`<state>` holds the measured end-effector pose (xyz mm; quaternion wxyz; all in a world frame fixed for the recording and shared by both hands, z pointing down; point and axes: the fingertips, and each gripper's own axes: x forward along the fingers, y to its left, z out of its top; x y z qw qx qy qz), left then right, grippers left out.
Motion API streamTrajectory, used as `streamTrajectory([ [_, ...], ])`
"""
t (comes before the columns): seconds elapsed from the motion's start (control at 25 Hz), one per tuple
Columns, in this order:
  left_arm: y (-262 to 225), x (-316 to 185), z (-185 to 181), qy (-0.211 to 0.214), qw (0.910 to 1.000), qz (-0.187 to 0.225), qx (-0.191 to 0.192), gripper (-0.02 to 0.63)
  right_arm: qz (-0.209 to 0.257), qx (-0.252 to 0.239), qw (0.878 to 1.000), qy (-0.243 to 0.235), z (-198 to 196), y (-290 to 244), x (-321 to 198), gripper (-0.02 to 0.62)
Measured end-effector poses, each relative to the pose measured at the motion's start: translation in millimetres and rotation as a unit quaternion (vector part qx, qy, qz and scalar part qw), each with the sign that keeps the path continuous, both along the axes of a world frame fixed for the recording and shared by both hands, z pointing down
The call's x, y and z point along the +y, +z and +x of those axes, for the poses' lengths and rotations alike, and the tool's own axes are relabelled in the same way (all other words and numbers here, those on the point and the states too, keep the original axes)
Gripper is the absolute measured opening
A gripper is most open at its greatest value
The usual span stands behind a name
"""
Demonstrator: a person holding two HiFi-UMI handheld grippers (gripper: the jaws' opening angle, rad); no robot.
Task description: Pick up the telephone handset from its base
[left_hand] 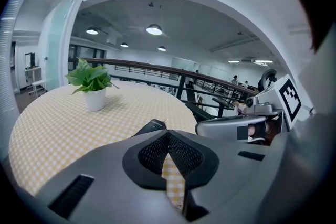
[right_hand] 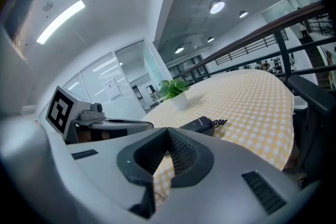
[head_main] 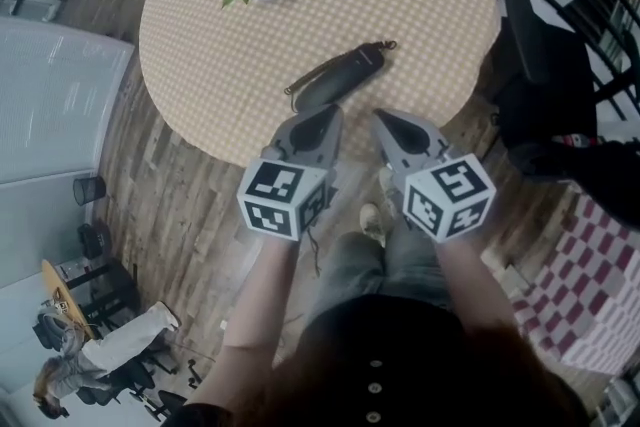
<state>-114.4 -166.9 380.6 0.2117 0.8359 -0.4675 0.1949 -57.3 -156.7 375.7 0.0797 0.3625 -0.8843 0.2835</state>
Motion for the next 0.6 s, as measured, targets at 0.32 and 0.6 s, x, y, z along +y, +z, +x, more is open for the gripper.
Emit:
streamTrajectory([
  [0.32, 18, -19, 0, 0.01, 0.9995, -0.014, -0.026, 0.006, -0.016, 0.0, 1.0, -0.017, -10, 16, -11, 0.008],
  [0.6, 25, -38, -4, 0.0, 0.999, -0.009, -0.044, 0.009, -0.038, -0.006, 0.999, -0.018, -13, 29, -13, 0.008],
])
